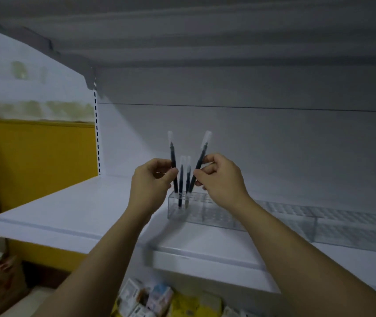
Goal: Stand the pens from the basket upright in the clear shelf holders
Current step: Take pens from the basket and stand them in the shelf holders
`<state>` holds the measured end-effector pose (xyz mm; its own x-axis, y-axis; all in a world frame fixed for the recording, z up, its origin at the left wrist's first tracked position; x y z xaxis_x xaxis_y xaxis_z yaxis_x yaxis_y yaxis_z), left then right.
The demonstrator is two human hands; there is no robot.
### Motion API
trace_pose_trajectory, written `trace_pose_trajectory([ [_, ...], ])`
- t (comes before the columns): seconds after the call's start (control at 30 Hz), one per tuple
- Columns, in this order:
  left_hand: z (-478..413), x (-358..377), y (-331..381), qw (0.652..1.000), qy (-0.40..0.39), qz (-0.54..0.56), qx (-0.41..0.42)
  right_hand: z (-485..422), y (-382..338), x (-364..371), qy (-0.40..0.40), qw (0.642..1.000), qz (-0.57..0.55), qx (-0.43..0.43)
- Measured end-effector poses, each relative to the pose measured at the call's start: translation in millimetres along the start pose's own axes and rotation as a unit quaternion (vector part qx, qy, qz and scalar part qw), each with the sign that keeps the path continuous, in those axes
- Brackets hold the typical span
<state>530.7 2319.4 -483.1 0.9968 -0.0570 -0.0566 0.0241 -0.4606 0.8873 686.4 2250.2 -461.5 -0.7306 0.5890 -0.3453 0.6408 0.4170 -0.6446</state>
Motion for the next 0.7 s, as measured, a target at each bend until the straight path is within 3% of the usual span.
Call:
trace_pose_trajectory([
  [0.2, -18.5, 9.8, -25.0, 0.999, 0.032, 0.007, 0.004, -22.1, 24.0, 24.3, -0.047, 0.994, 0.095, -0.004],
  [0.43, -17.5, 19.7, -35.2, 0.999, 0.002, -0.025, 0.040, -25.4, 31.8, 20.9, -0.018, 0.997, 0.068, -0.023],
  [0.57, -20.5, 11.0, -29.9, 0.996, 0.055, 0.034, 0.065, -26.5, 31.8, 18.1, 0.019, 0.997, 0.060, -0.035],
  [0.7, -21.7, 13.2, -33.0, 0.997, 0.050, 0.033, 0.043, -25.1, 39.7, 22.4, -0.018, 0.997, 0.080, -0.014],
])
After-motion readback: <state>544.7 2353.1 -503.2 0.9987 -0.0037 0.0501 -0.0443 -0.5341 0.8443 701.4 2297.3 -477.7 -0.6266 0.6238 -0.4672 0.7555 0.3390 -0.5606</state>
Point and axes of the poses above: each hand's wrist, its own z-axis away from the middle knuckle, its own x-axis out of the palm, y = z × x, the point moved 5 cm from there along -z, towards the middle knuckle, and after that the axes turned 9 degrees about -x, right-handed, at the moved point
